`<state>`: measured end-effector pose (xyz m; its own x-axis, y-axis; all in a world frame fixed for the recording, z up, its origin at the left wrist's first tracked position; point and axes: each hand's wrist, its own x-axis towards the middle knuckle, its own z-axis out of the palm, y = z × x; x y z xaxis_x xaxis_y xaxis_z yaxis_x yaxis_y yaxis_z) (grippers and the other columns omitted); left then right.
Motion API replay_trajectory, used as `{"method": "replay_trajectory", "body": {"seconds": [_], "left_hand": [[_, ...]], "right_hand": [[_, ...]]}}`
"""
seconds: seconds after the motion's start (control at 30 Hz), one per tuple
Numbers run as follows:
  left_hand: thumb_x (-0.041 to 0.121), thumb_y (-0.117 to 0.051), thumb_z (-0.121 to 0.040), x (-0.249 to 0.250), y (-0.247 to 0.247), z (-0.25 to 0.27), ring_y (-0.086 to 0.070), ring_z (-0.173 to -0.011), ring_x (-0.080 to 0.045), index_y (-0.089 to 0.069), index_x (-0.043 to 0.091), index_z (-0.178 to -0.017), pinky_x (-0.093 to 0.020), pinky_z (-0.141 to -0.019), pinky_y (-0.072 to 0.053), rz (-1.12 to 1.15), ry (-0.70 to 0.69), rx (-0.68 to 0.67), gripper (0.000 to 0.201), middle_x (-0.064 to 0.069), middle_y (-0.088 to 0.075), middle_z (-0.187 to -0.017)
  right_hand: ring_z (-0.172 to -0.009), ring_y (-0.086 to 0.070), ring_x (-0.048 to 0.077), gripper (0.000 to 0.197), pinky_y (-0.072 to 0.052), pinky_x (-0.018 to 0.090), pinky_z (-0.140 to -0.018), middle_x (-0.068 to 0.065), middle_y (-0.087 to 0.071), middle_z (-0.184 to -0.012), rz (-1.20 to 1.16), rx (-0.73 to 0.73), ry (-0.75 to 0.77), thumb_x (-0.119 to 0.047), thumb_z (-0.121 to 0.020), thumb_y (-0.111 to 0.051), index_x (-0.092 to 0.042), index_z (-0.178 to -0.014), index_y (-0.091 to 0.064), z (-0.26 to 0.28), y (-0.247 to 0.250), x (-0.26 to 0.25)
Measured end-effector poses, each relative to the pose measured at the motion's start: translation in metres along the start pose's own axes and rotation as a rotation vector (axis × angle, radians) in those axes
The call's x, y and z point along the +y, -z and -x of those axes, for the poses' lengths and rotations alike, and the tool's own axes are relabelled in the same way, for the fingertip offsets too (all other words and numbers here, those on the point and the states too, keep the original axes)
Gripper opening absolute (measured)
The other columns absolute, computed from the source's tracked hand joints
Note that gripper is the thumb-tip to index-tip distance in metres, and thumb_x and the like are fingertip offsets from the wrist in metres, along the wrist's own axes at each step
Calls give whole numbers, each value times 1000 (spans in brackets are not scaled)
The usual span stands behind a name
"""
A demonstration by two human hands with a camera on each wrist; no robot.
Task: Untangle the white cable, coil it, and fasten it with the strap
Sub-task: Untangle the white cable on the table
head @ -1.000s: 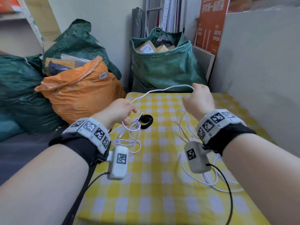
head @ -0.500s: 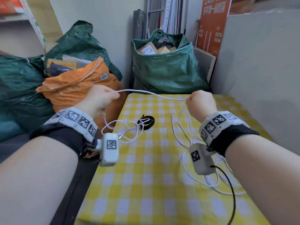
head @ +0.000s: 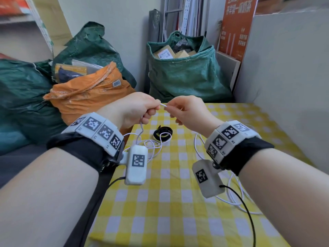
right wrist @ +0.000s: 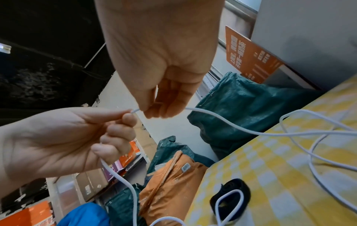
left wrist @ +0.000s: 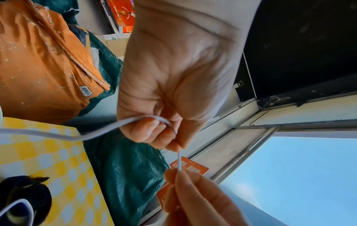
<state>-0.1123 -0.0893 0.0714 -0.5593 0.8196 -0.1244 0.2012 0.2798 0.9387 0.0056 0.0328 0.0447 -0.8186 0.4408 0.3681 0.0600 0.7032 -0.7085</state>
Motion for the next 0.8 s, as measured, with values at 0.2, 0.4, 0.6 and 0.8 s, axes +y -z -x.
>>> {"method": "replay_trajectory", "body": {"seconds": [0.2, 0.4, 0.6, 0.8], "left_hand": [[27, -47, -99, -2, 20, 5, -20, -40, -8, -46, 17, -68, -23, -49, -24, 219, -102, 170, 32, 10, -23, -43], [22, -40, -100, 3, 27, 6, -25, -40, -7, -50, 15, -76, -20, -45, -23, 448, -90, 166, 27, 6, -32, -49], [11, -39, -100, 9, 5, -1, -29, -43, -7, -59, 4, -95, -16, -39, -21, 192, -58, 89, 22, 2, -41, -57], [13, -42, -100, 18, -6, -3, -31, -45, -5, -61, 2, -88, -15, -40, -22, 62, -75, -13, 25, -1, -39, -64]], "right_hand": [[-82, -61, 25, 23, -48, 29, -73, 7, -69, -83, 292, 189, -216, -16, -90, -52, -7, -89, -73, -8, 22, 41], [-81, -53, 31, 25, -40, 27, -70, 19, -67, -99, 508, 142, -533, -10, -89, -47, -8, -94, -71, -3, 33, 67], [-94, -59, 11, 43, -40, 21, -83, 1, -48, -142, 316, 145, -66, -16, -94, -50, -17, -137, -48, -7, 20, 19], [-55, -58, 8, 20, -47, 21, -50, -5, -66, -104, -325, 46, -26, -19, -92, -54, -13, -106, -66, -9, 8, -21]]}}
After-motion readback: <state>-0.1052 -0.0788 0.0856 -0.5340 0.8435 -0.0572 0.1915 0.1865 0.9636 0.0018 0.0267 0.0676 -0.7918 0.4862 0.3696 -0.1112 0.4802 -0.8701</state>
